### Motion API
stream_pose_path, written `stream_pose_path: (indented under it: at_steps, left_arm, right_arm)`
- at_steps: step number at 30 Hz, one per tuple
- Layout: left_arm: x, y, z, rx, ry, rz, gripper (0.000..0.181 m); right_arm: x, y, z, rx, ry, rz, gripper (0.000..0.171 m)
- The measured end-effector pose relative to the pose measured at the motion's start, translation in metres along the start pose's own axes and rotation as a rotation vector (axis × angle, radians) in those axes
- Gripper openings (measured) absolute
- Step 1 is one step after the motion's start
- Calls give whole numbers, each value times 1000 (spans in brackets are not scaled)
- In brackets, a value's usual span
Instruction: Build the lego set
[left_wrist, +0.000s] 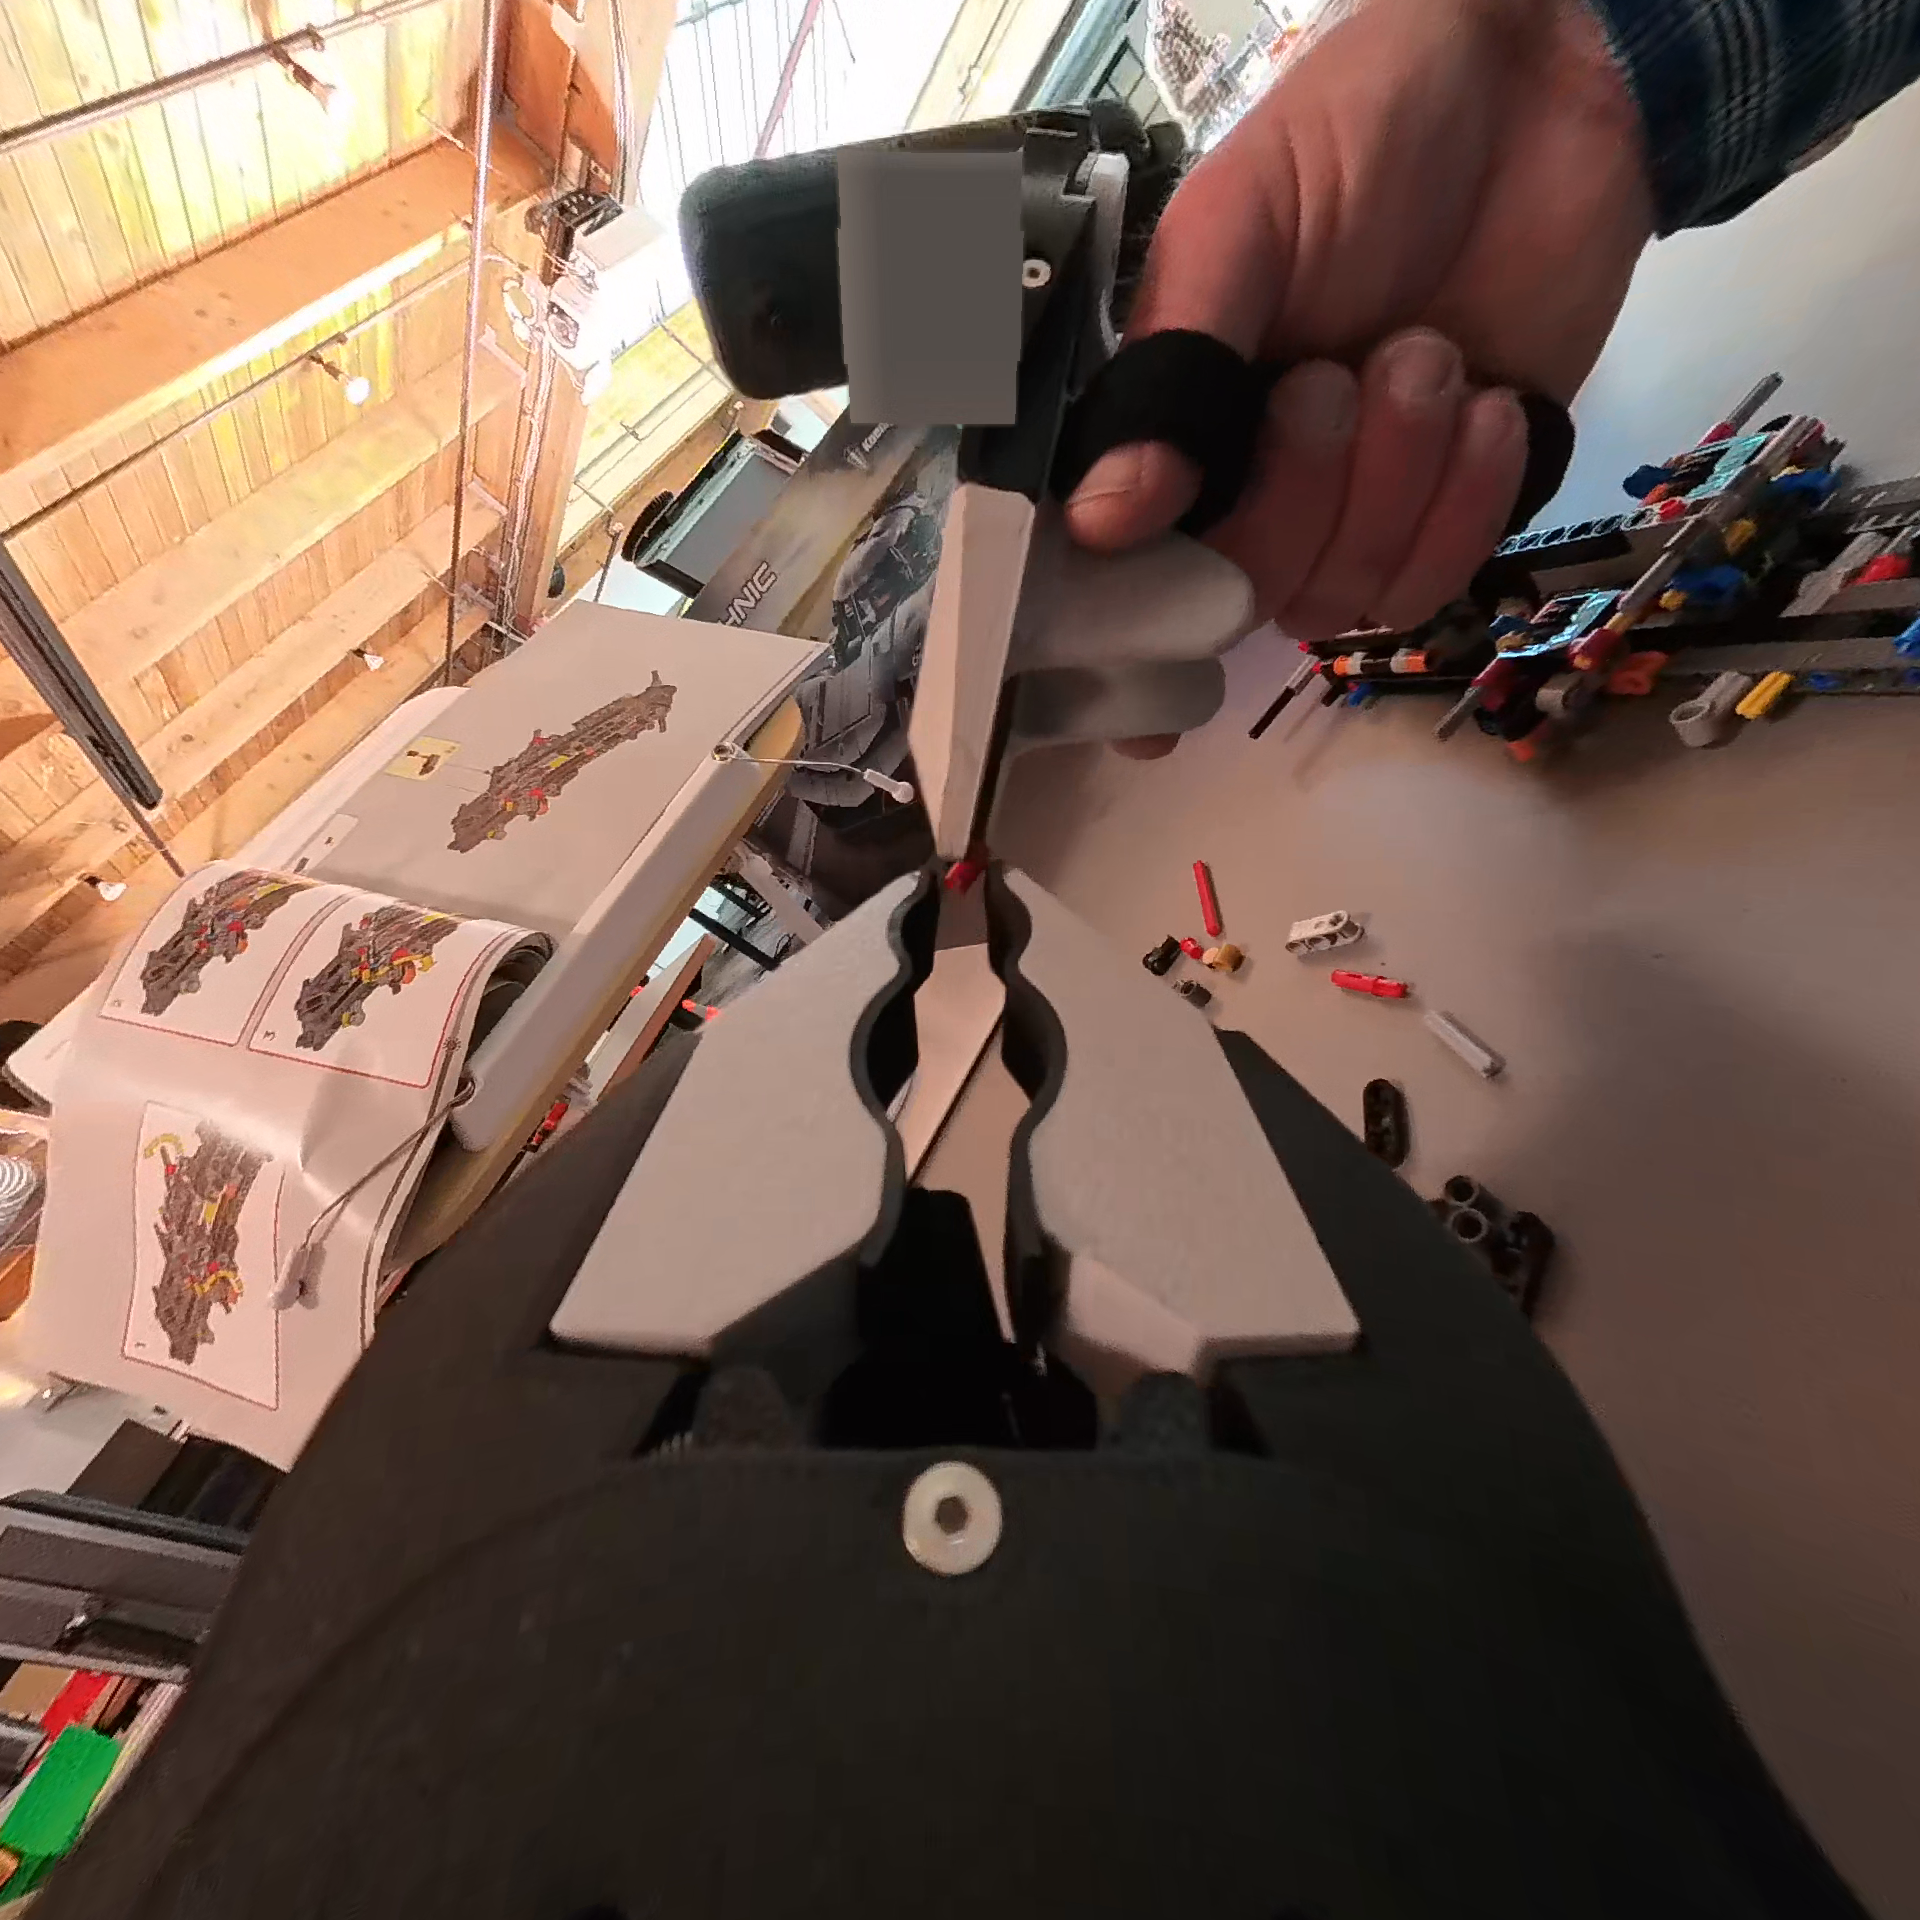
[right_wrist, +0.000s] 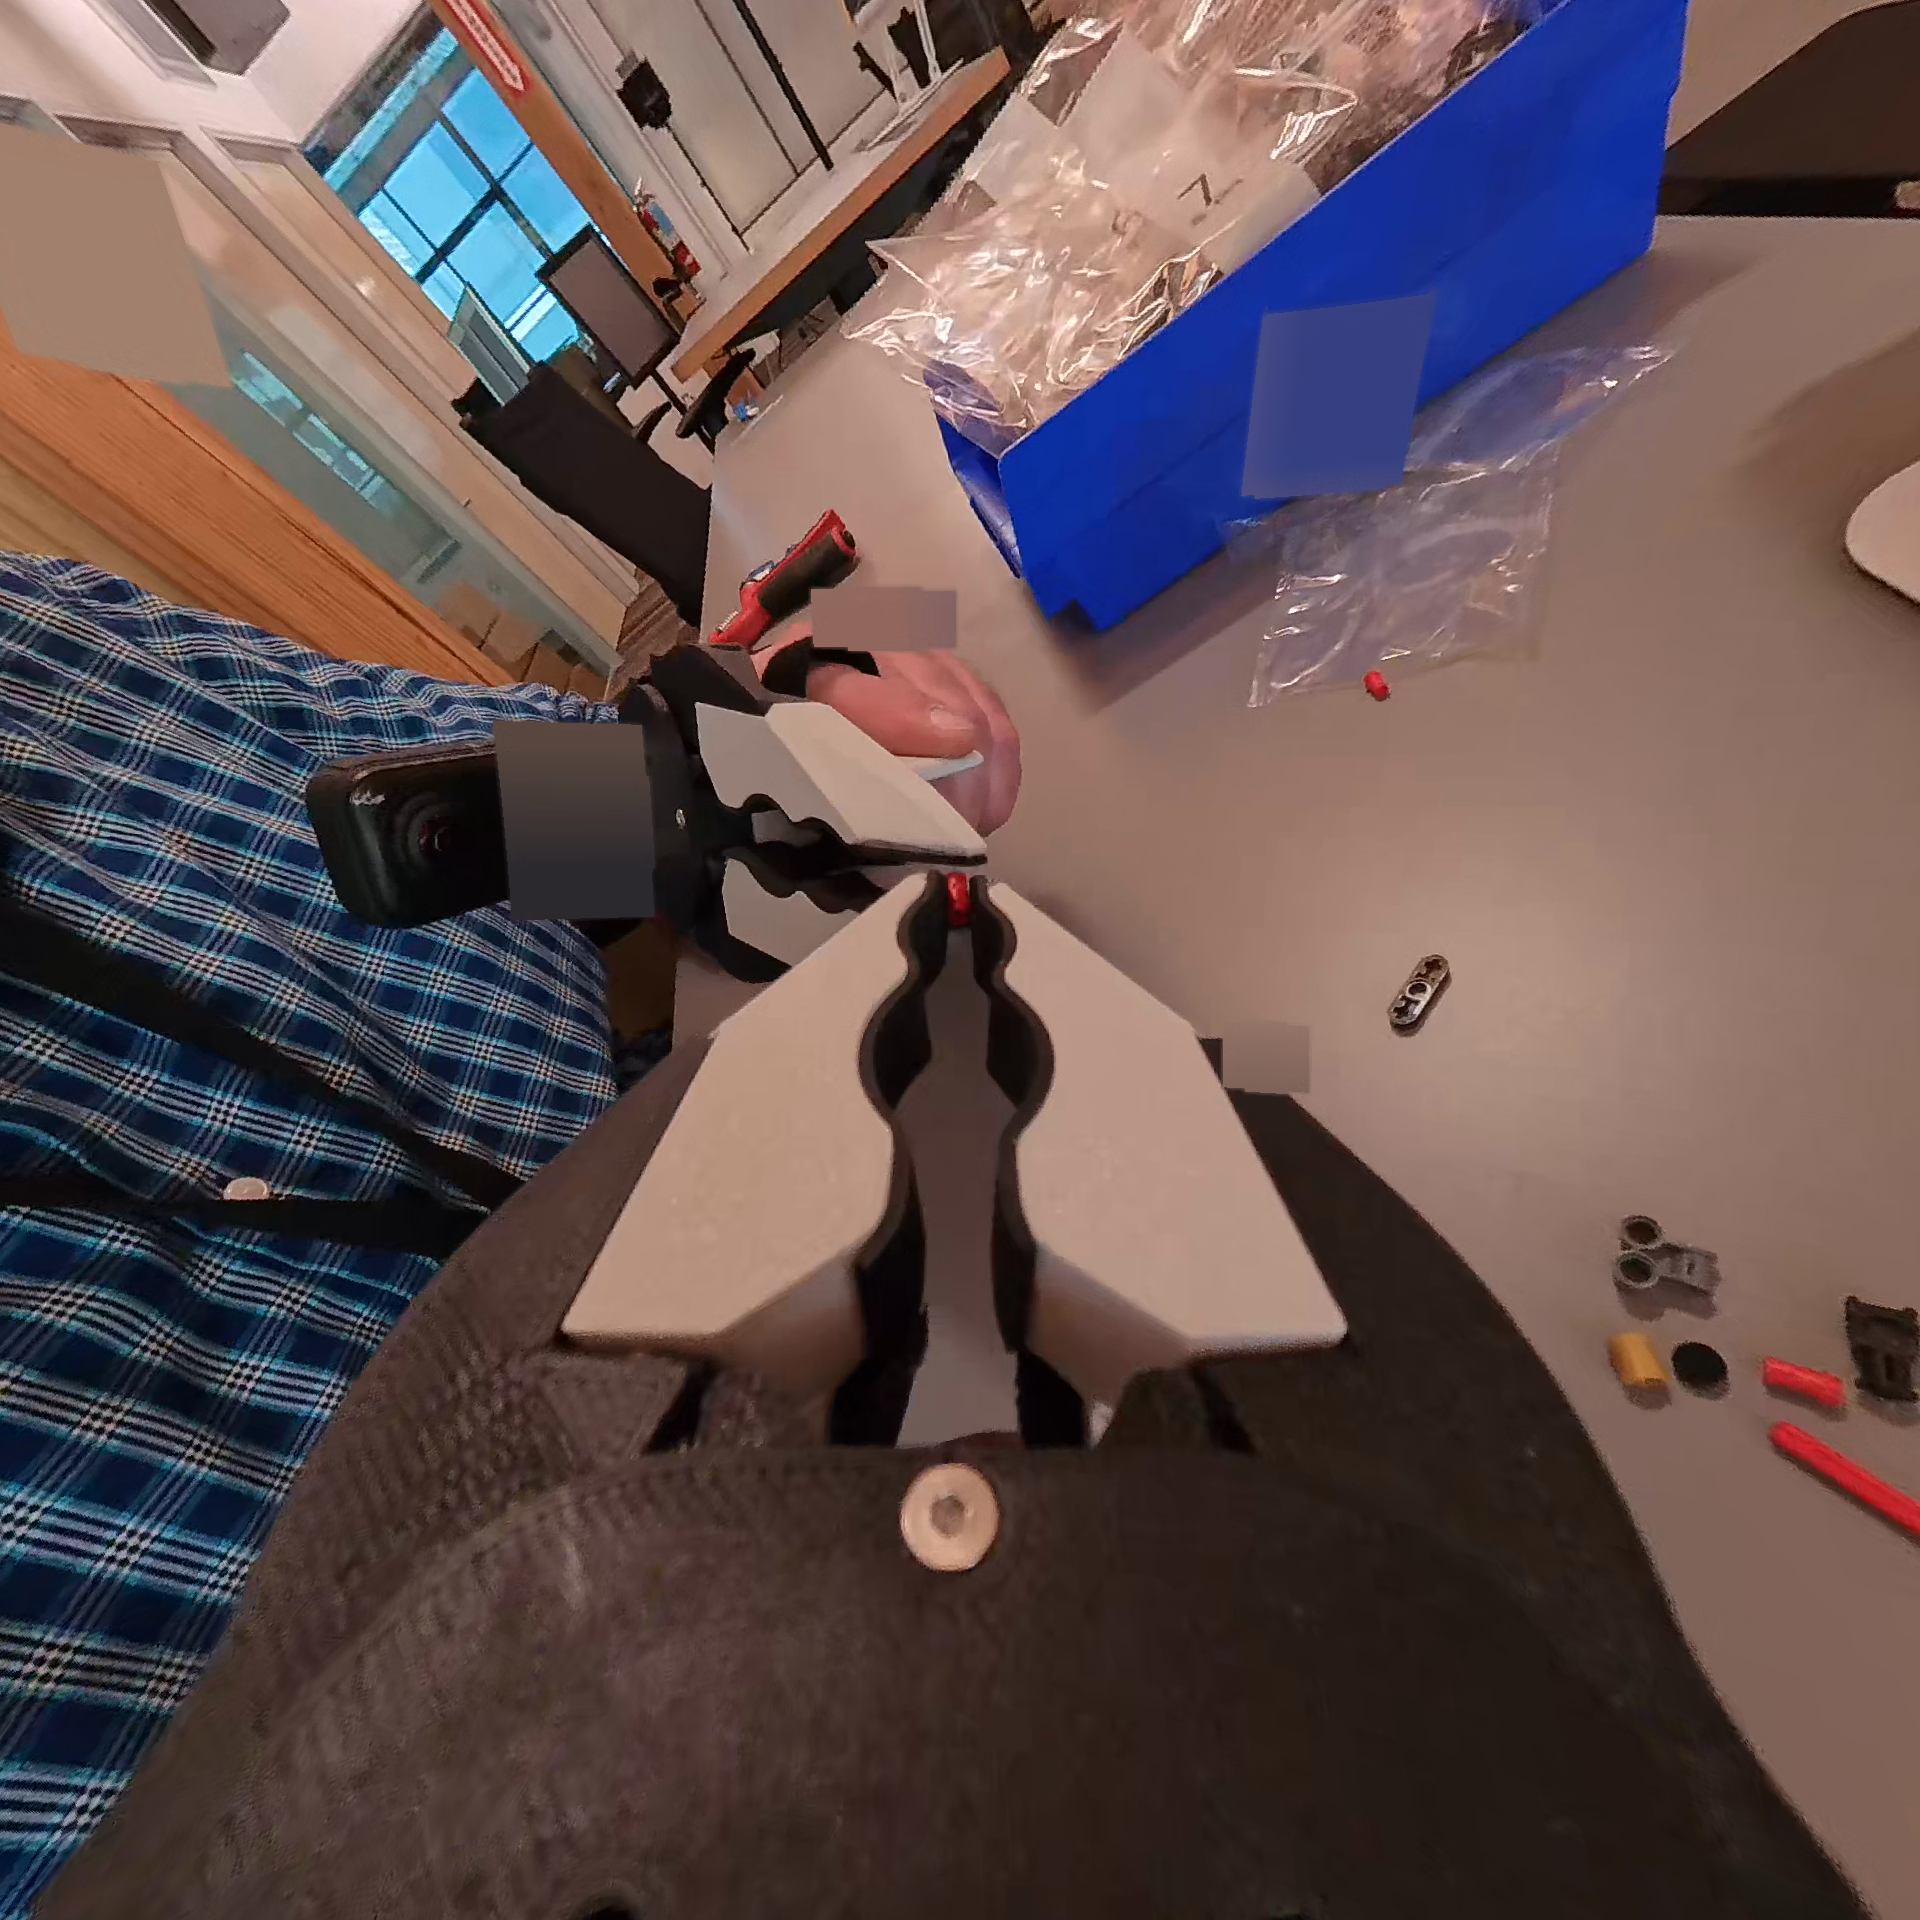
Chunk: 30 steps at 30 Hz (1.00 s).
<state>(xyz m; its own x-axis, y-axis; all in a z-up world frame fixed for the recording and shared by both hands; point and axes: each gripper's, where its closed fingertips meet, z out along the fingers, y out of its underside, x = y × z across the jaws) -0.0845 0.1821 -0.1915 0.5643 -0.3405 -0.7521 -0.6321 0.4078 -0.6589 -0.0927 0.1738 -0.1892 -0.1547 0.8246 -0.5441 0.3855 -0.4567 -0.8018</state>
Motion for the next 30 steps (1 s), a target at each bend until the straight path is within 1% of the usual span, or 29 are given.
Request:
stream_pose_path:
  at_steps: [4, 15, 23, 25, 30]
  left_arm:
    - [1, -1, 0, 3, 1, 12, 4]
    - [-1, 1, 0, -4, -23, 25, 6]
    - [3, 4, 1, -23, -3, 21, 3]
    - [2, 3, 1, -18, -9, 10, 3]
    - [-1, 3, 1, -10, -14, -36, 3]
  right_arm:
    - [-1, 0, -2, -2, -6, 6, 1]
    - [1, -1, 0, 2, 13, 13, 1]
    - [3, -1, 0, 10, 32, 12, 1]
    - [2, -5, -2, 35, 27, 13, 9]
    - [5, -2, -8, 33, 33, 2, 10]
